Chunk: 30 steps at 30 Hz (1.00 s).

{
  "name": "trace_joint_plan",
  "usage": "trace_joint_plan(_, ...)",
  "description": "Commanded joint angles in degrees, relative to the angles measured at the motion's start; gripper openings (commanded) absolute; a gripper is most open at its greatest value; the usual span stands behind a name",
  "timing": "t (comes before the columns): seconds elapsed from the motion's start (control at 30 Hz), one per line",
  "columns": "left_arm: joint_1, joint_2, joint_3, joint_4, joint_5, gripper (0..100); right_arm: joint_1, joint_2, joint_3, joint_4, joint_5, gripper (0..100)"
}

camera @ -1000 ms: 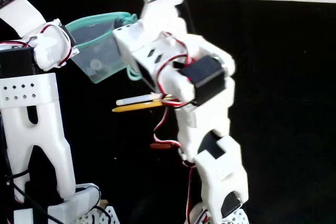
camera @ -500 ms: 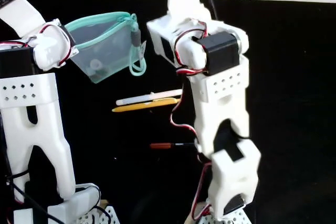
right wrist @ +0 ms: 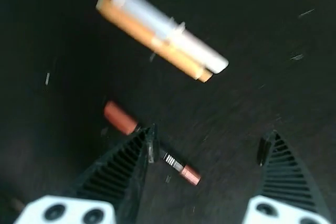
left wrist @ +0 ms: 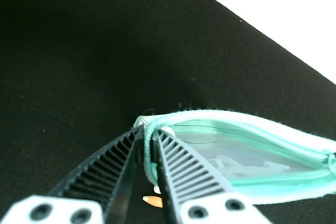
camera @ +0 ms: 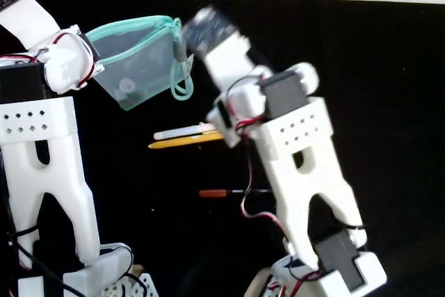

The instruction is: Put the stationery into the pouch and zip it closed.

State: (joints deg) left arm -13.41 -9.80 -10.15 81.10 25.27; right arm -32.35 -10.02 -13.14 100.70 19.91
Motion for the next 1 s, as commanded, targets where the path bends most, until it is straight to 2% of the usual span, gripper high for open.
trace_joint_plan(0.0,0.3,0.5,0.6,-0.2,0.4,1,-3.3,-2.7,7.6,-0.2,3.9,30.5)
trace_joint_plan(0.33,0.3,0.5,0.6,-0.2,0.3,1,-4.4,-2.7,29.3,-12.3,14.9,30.5)
trace_joint_plan(0.57,0.3,0.5,0.6,0.1,0.3,1,-8.1,-2.3,41.4,-22.7,17.3,30.5)
trace_joint_plan(0.83,1.2,0.5,0.7,0.2,0.3,1,-9.1,10.9,40.8,-29.9,17.3,30.5)
trace_joint_plan(0.97,1.3,0.5,0.7,0.2,0.3,1,-9.1,15.5,38.4,-30.3,17.3,30.5)
